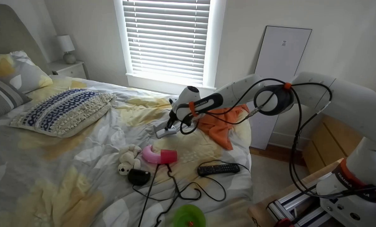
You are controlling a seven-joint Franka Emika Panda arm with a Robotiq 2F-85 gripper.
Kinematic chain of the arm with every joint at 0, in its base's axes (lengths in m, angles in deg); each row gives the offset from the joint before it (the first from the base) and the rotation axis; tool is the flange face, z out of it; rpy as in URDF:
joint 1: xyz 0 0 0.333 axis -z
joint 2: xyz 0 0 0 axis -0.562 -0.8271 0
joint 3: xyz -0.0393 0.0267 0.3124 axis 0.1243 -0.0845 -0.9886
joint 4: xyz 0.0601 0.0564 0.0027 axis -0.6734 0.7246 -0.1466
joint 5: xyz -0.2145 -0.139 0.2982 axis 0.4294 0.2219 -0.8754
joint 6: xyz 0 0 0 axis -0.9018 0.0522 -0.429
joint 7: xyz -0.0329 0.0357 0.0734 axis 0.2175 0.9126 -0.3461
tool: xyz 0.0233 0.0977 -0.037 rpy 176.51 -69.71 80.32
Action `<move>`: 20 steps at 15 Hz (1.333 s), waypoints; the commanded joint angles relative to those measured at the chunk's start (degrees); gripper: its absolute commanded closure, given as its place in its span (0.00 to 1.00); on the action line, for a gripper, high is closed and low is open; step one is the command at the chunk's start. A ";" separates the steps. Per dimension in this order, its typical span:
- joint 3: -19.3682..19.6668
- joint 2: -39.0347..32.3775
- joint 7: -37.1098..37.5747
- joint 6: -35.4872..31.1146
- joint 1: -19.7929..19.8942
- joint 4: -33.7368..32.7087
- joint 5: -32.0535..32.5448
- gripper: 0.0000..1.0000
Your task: Press the middle button on the white remote
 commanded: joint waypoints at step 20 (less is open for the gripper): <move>1.76 -0.51 -5.03 2.97 0.17 1.96 -1.08 1.00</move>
